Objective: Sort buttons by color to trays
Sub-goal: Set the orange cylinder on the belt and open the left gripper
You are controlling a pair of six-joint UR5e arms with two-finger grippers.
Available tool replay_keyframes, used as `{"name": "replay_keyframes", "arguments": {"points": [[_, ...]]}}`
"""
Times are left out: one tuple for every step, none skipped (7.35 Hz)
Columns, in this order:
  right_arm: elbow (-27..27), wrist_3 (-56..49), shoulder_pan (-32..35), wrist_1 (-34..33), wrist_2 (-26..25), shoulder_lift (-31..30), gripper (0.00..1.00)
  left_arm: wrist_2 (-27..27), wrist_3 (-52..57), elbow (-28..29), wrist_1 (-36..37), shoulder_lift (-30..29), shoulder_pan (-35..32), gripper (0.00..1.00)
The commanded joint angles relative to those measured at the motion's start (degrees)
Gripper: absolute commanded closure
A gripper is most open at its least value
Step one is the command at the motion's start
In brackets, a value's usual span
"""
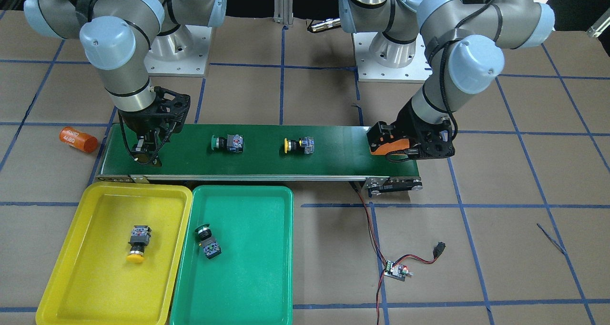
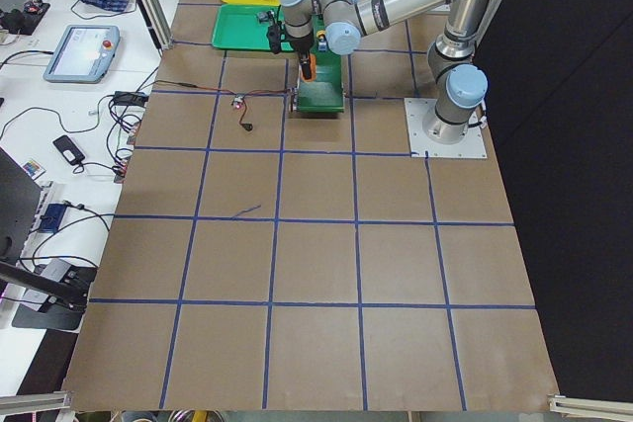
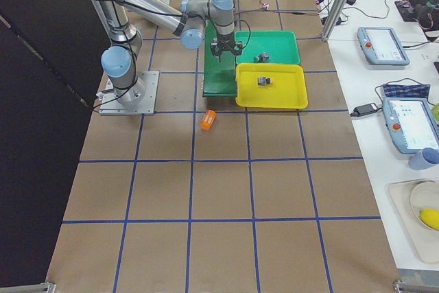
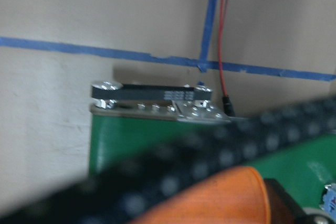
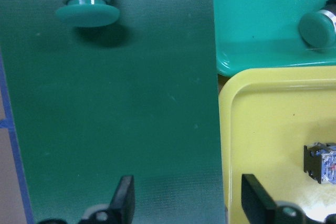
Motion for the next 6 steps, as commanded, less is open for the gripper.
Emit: {"name": "replay_keyframes", "arguments": {"points": [[0.16,0.01,0.01,0.63,0.06,0.24,0.24,0.54,-0.44,-5.79,8.49,0.32,-2.14,0.81],[0.07,-0.43,-0.16,0.20,-0.02,0.85,0.24,0.45,1.75,-7.20,9.22,-0.72,-2.23,0.34],[0.16,-0.26,-0.25,0.54,-0.02,0.95,0.24,0.28,2.38,-7.30,9.32,-1.25,-2.14,0.00],[0.25,0.18,0.01,-0.24,0.06,1.03,0.24,0.54,2.64,-6.34,9.40,-0.30,-2.14,0.00],[0.25,0.27,-0.08,0.10,0.07,1.12,0.24,0.54,2.65,-4.25,8.88,1.01,-2.14,0.00],[0.25,0.27,0.01,0.10,0.07,1.12,0.24,1.24,2.65,-0.40,7.31,0.50,-2.23,0.00]]}}
